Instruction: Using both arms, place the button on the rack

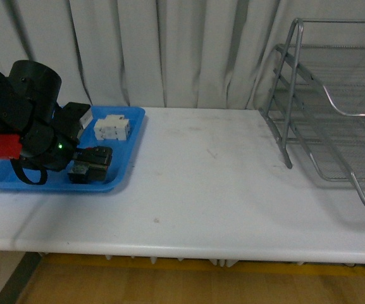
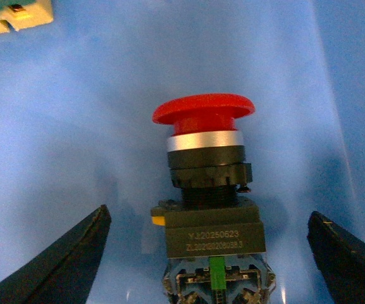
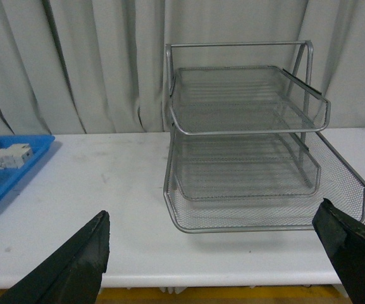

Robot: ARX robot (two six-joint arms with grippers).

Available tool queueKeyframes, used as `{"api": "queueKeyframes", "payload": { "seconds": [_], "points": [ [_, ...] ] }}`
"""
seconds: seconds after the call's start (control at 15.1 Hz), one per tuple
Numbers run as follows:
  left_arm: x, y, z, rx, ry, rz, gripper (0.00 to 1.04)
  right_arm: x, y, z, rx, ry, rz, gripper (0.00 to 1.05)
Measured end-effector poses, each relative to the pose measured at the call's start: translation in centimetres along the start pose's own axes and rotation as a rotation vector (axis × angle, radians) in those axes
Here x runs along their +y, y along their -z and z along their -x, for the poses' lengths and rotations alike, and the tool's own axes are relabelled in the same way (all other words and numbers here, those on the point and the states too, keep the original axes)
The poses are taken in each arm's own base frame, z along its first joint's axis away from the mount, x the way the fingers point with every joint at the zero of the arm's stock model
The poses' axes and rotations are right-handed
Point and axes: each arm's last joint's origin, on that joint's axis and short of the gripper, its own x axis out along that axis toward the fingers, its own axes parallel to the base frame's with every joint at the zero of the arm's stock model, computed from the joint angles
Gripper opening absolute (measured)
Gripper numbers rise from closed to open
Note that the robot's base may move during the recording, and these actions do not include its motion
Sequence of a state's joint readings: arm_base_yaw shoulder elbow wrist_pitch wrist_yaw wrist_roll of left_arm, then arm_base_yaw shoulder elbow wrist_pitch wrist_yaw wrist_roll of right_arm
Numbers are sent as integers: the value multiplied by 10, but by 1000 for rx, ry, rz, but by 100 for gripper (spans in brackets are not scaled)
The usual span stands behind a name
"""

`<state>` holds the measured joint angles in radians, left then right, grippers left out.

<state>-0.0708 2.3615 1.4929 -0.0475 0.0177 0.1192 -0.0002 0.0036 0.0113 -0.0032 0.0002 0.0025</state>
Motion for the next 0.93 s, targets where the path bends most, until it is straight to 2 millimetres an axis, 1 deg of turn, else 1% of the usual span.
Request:
{"api": "queueKeyframes", "payload": {
  "seconds": [0.07, 0.13, 0.2, 0.33, 0.4, 0.46, 0.6, 0.73, 0.79, 0.86, 0.93],
  "points": [
    [-4, 1, -2, 8, 1, -27, 58, 0, 0, 0, 0, 0, 0, 98],
    [-5, -1, -1, 4, -2, -29, 44, 0, 0, 0, 0, 0, 0, 98],
    [-4, -4, -1, -3, -5, -28, 37, 0, 0, 0, 0, 0, 0, 98],
    [-4, -6, 1, -12, -1, -20, 36, 0, 0, 0, 0, 0, 0, 98],
    [-4, -7, 5, -28, 2, -17, 36, 0, 0, 0, 0, 0, 0, 98],
    [-4, -9, 13, -49, 5, -15, 36, 0, 0, 0, 0, 0, 0, 98],
    [0, -23, 59, -163, 8, -8, 36, 0, 0, 0, 0, 0, 0, 98],
    [2, -28, 94, -255, 13, -9, 36, 0, 0, 0, 0, 0, 0, 98],
    [3, -26, 113, -294, 14, -8, 36, 0, 0, 0, 0, 0, 0, 98],
    [4, -16, 136, -332, 13, -1, 36, 0, 0, 0, 0, 0, 0, 98],
    [2, -4, 152, -353, 20, 0, 36, 0, 0, 0, 0, 0, 0, 98]
  ]
}}
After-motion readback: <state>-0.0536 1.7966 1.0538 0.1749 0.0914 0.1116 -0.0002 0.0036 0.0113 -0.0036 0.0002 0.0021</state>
